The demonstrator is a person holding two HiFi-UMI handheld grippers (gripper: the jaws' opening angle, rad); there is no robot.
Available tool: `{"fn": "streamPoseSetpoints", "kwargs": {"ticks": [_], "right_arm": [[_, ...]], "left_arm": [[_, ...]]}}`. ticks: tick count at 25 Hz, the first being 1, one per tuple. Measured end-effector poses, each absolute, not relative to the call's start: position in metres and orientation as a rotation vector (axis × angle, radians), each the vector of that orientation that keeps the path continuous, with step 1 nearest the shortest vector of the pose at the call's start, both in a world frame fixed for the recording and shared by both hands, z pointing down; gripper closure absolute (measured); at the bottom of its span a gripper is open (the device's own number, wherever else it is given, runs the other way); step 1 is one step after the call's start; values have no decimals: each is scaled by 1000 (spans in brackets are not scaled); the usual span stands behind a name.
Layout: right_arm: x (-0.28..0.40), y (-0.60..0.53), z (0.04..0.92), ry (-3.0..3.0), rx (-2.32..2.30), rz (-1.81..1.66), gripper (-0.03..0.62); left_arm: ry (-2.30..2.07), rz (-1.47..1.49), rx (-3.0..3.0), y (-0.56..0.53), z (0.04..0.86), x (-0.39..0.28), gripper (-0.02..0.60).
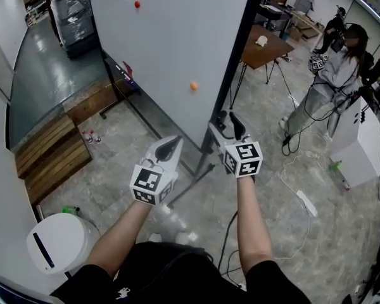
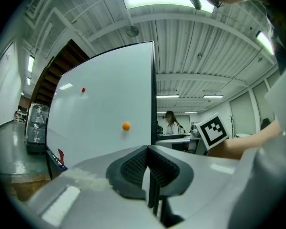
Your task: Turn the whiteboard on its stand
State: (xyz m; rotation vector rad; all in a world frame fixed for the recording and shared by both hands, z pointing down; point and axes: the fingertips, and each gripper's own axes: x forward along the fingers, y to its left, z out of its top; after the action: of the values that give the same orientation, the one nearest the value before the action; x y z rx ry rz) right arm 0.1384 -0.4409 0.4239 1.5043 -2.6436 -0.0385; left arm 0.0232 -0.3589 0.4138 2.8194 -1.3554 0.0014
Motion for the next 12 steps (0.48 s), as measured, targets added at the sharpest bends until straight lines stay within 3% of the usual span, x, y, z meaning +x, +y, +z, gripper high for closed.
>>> {"fn": "streamPoseSetpoints", "kwargs": {"ticks": [9,12], "right_arm": [[120,-458,428,-2706,1358,-32,283],[121,-459,428,-2738,1330,-27,359]], "left_arm": [[-1401,26,2791,-356,417,17,578],[-1417,42,2784,-354,418,12,578]]}}
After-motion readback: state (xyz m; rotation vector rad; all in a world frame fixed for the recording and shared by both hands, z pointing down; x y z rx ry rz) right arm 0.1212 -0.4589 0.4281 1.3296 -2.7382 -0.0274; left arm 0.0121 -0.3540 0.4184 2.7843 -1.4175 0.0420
